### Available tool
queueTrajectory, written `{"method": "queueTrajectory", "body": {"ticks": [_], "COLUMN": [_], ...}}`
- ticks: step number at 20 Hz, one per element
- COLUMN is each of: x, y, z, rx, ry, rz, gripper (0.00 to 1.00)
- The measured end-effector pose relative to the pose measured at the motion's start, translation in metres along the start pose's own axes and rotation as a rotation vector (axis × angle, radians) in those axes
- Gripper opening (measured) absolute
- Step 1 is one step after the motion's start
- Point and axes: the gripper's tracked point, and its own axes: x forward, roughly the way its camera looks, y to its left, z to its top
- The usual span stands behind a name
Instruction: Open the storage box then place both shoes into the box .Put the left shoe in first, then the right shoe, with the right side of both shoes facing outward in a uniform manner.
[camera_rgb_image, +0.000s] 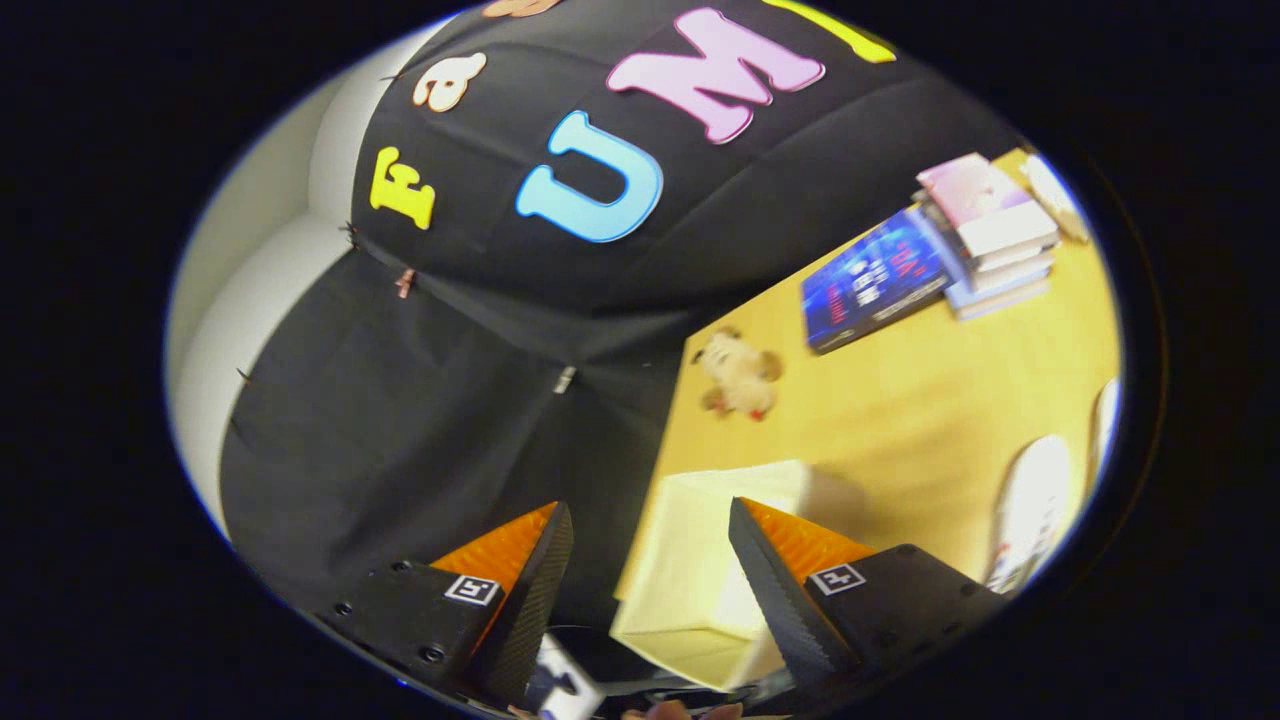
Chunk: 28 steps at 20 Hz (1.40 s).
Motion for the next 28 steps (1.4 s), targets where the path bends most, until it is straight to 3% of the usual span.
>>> {"method": "queueTrajectory", "body": {"ticks": [5,8,10,12,19,23,28], "x": [-0.071,-0.102,-0.109,-0.105,-0.068,-0.060,-0.054], "y": [-0.120,-0.202,-0.229,-0.245,-0.284,-0.289,-0.291], "z": [-0.023,-0.061,-0.078,-0.093,-0.101,-0.111,-0.114], "rx": [0.080,0.000,-0.055,-0.079,-0.018,-0.012,0.001], "ry": [0.064,0.174,0.246,0.296,0.370,0.434,0.450], "rz": [-0.220,-0.424,-0.491,-0.520,-0.614,-0.620,-0.624], "gripper": [0.96,0.96,0.96,0.95,0.76,0.69,0.49]}}
